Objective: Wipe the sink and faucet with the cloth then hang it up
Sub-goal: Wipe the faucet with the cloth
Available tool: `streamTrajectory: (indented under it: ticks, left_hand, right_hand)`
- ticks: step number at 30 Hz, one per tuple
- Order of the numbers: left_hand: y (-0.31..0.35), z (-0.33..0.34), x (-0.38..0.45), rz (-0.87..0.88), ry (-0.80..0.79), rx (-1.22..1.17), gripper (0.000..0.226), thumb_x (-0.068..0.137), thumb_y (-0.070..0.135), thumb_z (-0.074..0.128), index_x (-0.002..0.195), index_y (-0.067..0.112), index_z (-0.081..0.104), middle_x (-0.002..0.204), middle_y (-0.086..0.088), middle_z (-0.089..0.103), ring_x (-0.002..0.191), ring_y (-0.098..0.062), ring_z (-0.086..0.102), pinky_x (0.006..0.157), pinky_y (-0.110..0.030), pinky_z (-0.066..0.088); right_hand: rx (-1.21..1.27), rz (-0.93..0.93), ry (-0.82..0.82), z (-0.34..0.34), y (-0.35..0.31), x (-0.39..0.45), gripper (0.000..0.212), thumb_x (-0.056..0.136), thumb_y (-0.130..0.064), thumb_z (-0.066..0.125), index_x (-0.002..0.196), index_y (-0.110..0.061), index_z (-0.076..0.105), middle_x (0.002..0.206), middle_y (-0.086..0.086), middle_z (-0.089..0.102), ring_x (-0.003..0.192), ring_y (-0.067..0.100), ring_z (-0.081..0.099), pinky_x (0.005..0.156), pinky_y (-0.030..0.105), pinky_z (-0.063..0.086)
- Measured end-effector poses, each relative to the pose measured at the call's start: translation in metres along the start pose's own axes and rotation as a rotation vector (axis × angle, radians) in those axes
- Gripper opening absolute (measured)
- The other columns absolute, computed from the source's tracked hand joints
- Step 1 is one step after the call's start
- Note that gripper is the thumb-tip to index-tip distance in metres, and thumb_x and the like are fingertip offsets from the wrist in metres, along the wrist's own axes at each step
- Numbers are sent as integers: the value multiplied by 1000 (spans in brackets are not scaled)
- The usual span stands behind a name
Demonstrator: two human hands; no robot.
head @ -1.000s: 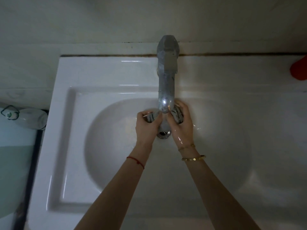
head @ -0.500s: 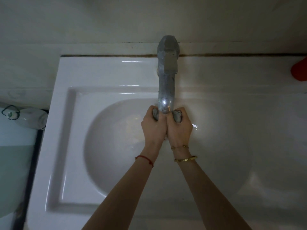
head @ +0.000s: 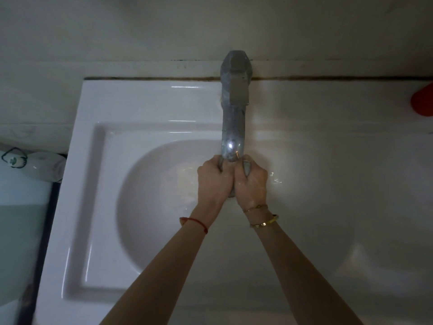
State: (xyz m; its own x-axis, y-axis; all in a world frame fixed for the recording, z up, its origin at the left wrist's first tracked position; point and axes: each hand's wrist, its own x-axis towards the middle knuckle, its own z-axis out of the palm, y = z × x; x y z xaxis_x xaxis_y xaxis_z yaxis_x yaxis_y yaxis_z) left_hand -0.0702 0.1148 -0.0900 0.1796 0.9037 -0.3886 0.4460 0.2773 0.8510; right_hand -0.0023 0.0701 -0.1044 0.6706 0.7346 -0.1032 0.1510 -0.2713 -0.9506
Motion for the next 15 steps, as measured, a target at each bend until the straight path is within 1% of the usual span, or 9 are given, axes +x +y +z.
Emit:
streamTrajectory:
  ticks: [2,4,5,7,9,10,12,14,15]
  left_hand:
    - [-2,-4,-5,11,-1,7,38,98,31,56,74,1,51,61,-8,53,50,-14,50,49,-28,46]
    - [-4,-6,-6,-42,16,-66,32,99,30,55,81,4,47,70,-9,53,51,-5,53,50,-23,50]
    - [-5,-6,-6,-77,28,-118,28,98,30,58,83,8,47,74,-7,53,56,-2,54,54,-23,52]
    - [-9,-7,-1,-107,37,-201,21,90,31,68,89,16,53,83,-1,60,75,-12,62,73,-41,59]
    - [-7,-9,0,-77,26,-236,21,83,29,74,98,23,60,91,1,66,88,-21,66,83,-46,59]
    - [-6,-9,0,-44,24,-237,22,82,27,74,99,24,61,92,2,67,88,-22,66,82,-44,59]
    - [-3,-6,-1,18,31,-229,18,84,26,74,96,26,60,87,4,65,82,-17,64,74,-32,57]
    - [1,-2,-2,85,34,-192,13,91,26,68,92,29,56,78,6,61,72,-9,58,62,-17,49]
    - [2,0,-2,118,35,-170,12,93,25,65,90,29,55,74,4,59,67,-7,55,58,-15,45]
  right_hand:
    - [-152,-8,-88,-7,3,0,32,85,-49,46,73,-20,39,59,-9,45,53,5,47,50,17,37]
    - [-181,71,-96,-12,3,-1,44,80,-58,57,89,-18,42,74,-8,48,62,4,50,56,23,43]
    - [-123,109,-81,-12,1,-1,50,77,-58,64,96,-18,42,82,-6,50,67,2,52,59,23,45]
    - [51,144,-37,-11,-1,-3,60,72,-55,72,111,-18,45,102,-1,55,85,2,58,69,23,52]
    - [170,170,-7,-9,0,-3,57,77,-43,75,123,-21,50,117,-1,61,103,8,62,83,24,55]
    - [192,179,7,-7,-1,-4,48,83,-34,74,124,-21,53,118,-2,63,105,9,63,86,25,56]
    - [143,175,50,-3,-4,-6,28,91,-23,67,117,-24,60,109,-5,68,100,7,65,84,24,56]
    - [56,175,106,3,-9,-7,9,94,-22,59,97,-30,61,90,-8,67,83,4,64,72,24,54]
    - [22,191,133,6,-12,-6,12,94,-23,57,85,-31,57,78,-9,62,71,4,59,64,23,49]
